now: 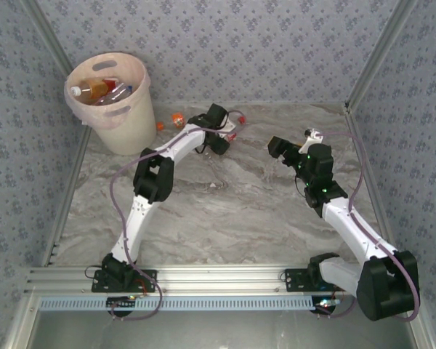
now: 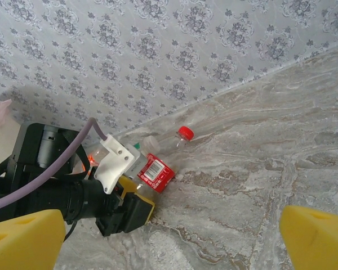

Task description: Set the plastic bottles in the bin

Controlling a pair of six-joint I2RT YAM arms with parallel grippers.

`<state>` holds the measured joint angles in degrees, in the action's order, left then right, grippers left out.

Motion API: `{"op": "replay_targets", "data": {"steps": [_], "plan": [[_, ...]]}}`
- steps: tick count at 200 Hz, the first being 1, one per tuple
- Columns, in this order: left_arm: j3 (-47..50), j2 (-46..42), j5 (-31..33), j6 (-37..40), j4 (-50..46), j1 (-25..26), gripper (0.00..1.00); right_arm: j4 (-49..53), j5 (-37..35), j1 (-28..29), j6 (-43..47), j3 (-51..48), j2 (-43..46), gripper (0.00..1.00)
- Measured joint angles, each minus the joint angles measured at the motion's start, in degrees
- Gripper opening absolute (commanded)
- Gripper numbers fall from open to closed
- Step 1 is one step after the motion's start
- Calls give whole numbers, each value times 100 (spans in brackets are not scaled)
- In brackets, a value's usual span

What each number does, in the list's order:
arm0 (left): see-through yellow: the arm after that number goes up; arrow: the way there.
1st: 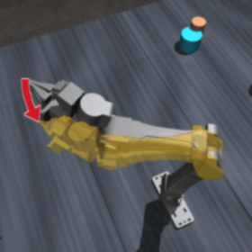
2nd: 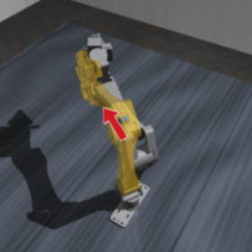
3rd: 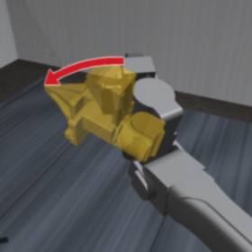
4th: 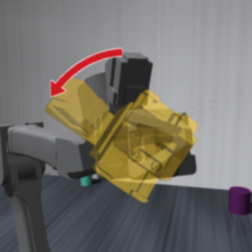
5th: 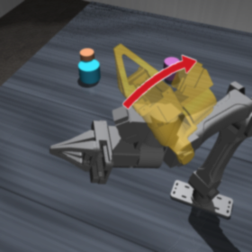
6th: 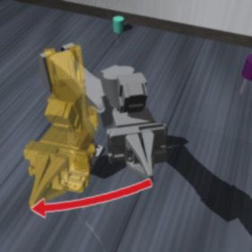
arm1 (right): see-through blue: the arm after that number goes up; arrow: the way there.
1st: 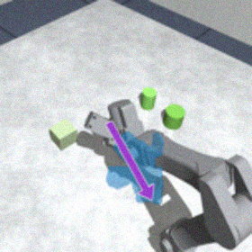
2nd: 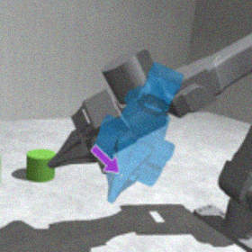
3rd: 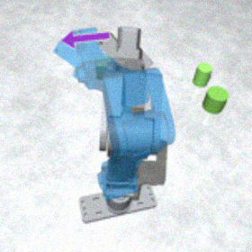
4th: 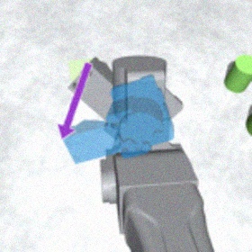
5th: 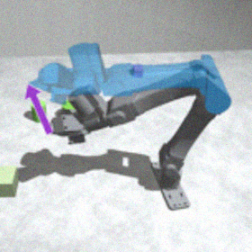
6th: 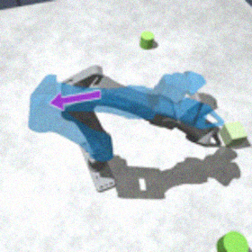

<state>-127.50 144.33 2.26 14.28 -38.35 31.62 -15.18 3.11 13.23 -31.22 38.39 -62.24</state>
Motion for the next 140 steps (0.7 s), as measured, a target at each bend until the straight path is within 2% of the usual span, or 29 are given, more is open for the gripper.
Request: {"op": "replay_targets", "data": {"steps": [48, 110, 140], "plan": [[1338, -728, -116, -227, 719, -7, 46, -2, -39, 0, 4, -37, 0, 100], [2931, -1674, -424, -629, 1427, -35, 43, -186, -28, 2, 24, -61, -7, 100], [3613, -2225, -603, -953, 1753, -160, 42, -439, 234, 24, 66, -66, -129, 100]]}}
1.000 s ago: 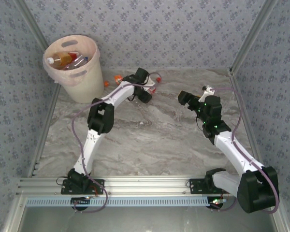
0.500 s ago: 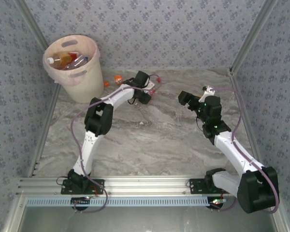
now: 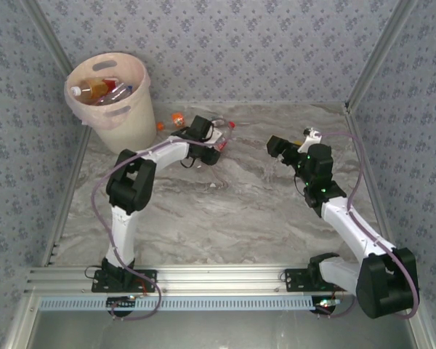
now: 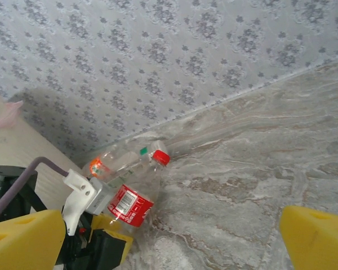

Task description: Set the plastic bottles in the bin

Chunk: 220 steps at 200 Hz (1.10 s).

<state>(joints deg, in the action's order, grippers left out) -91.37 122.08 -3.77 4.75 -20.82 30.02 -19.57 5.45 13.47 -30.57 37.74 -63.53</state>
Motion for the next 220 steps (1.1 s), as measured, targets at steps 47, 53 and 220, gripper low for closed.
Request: {"op": "replay_targets", "data": {"steps": [47, 53, 220], "plan": [[883, -1163, -463, -629, 649, -424, 42, -391, 535, 387, 157, 63, -413, 100], [962, -1309, -487, -684, 710, -474, 42, -389, 581, 452, 179, 109, -490, 100], [-44, -3565, 188, -503, 1290, -1853, 46, -221, 560, 1331, 861, 951, -852, 100]]}}
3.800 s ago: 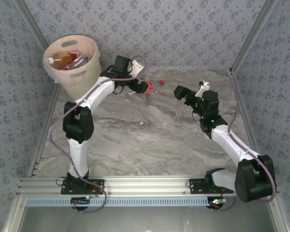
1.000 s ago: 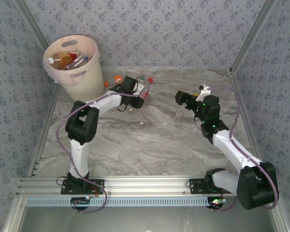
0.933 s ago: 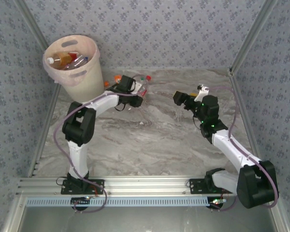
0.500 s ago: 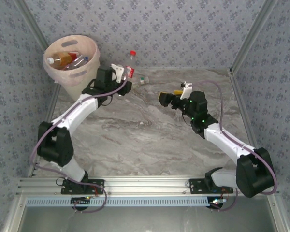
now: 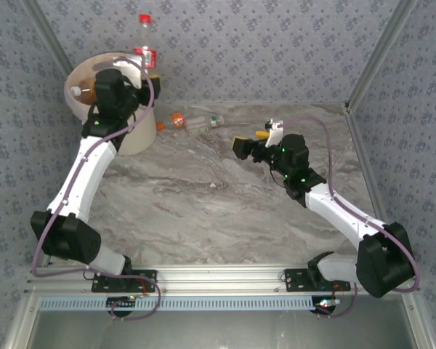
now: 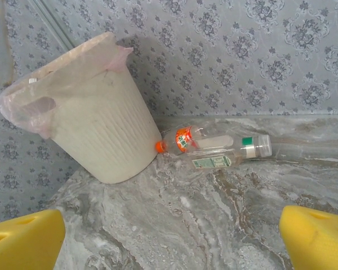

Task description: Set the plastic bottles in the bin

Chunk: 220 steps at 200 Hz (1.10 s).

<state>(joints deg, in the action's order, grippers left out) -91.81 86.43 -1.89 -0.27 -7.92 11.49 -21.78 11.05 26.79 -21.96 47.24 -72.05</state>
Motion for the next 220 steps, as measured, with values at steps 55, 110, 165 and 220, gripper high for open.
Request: {"op": "replay_targets", "data": {"steps": [55, 110, 165, 220], "plan": [[-892, 649, 201, 68, -227, -669, 46, 107, -83, 0, 66, 0, 83, 100], [-1622, 1469, 157, 413, -310, -1241, 46, 240, -144, 26, 87, 0, 114, 100], [-2295, 2135, 463, 116, -798, -1331, 49, 330, -214, 48, 103, 2, 114, 100], [-3069, 2612, 1185, -671, -1764, -1331, 76, 374, -229, 76, 157, 28, 114, 100]]}}
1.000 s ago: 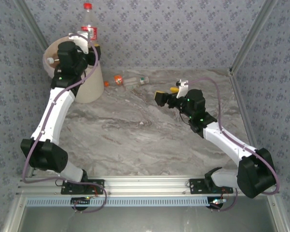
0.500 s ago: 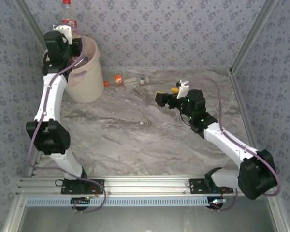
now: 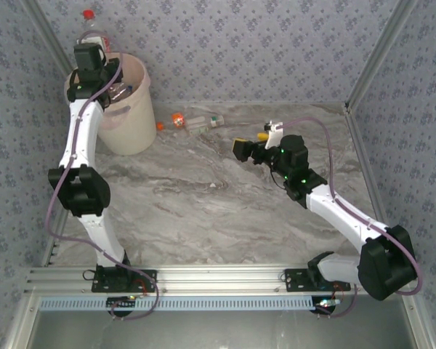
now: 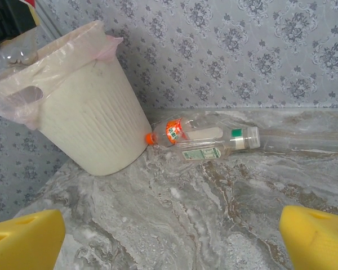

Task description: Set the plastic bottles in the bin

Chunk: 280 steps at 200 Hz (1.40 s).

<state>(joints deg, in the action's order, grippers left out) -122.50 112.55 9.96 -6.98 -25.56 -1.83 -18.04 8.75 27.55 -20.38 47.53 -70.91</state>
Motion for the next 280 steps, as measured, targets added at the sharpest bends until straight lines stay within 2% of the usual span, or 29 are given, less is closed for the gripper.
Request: {"op": "replay_targets", "data": {"steps": [9, 92, 132, 165, 214, 245, 280], "plan": [[-42, 4, 109, -162, -140, -2, 81, 13, 0, 0, 20, -2, 0, 100], [-177, 4, 444, -734, -577, -4, 96, 31, -44, 0, 57, -2, 0, 100], [-413, 31, 424, -876, -804, 9, 96, 35, -46, 0, 79, -2, 0, 100], [-1427, 505, 608, -855, -1222, 127, 95, 87, -68, 0, 79, -2, 0, 100], [-1740, 826, 695, -597, -1602, 802, 98, 203, -151, 0, 81, -2, 0, 100], [-1753, 826, 407, -337, -1631, 1366, 98, 221, -299, -2, 76, -2, 0, 100], [-1751, 905, 24, 361, -1471, 2059, 98, 212, -514, -22, 72, -87, 22, 100]]}}
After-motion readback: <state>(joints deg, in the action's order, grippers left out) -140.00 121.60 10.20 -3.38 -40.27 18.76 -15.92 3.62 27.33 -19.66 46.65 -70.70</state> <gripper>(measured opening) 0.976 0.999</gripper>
